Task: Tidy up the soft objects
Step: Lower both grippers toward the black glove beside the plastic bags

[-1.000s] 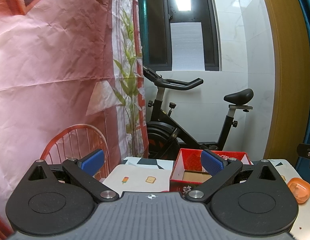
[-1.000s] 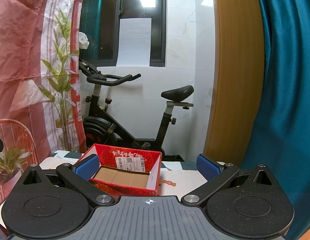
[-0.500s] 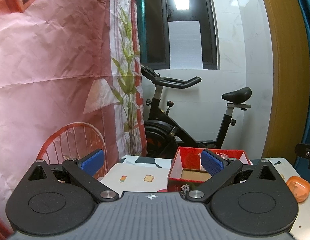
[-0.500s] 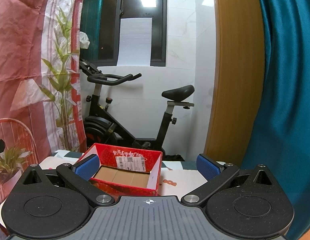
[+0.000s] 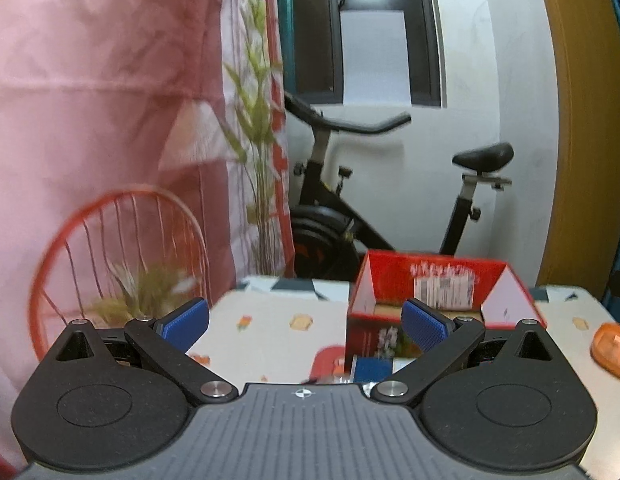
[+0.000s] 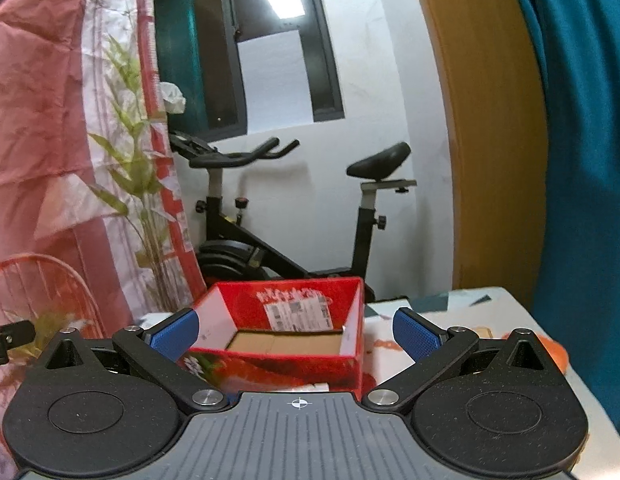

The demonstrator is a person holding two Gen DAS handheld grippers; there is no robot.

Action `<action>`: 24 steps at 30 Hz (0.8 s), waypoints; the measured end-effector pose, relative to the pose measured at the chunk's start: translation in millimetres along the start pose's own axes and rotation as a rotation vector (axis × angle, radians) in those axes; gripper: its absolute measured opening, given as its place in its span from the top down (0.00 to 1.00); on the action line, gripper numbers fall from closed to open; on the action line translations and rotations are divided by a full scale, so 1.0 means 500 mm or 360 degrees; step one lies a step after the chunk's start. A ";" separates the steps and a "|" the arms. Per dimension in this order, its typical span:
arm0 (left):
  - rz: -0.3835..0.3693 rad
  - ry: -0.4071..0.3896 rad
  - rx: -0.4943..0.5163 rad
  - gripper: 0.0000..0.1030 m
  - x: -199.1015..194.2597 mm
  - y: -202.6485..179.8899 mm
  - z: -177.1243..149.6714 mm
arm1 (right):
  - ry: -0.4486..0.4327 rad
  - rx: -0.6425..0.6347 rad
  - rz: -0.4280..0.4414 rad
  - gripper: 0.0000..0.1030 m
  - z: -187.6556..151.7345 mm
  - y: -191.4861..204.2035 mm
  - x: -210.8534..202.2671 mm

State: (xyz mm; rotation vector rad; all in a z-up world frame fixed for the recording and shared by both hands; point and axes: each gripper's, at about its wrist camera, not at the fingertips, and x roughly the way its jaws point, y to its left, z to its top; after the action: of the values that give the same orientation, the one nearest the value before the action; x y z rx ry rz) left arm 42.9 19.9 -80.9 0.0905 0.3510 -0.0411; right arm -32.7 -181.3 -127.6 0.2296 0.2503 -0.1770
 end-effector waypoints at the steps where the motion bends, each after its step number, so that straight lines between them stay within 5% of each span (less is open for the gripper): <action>1: -0.0014 0.0018 0.0001 0.00 0.014 0.002 -0.015 | 0.0004 -0.0001 -0.0015 0.00 -0.015 -0.003 0.010; 9: -0.0146 0.0204 0.0029 0.00 0.092 0.015 -0.108 | 0.0157 -0.0030 -0.0068 0.00 -0.124 -0.007 0.092; 17: -0.0266 0.0376 -0.0102 0.01 0.147 0.038 -0.190 | 0.0347 0.0009 0.0048 0.00 -0.213 -0.016 0.144; 24: -0.0299 0.0526 0.0055 0.05 0.191 0.007 -0.262 | 0.0415 -0.0149 0.0020 0.00 -0.278 0.002 0.155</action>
State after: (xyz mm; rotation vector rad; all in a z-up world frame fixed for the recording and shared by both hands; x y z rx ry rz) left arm 87.9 33.4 -236.1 0.0986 0.6884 -0.2199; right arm 10.1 -157.2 -278.9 0.1607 0.5146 -0.1223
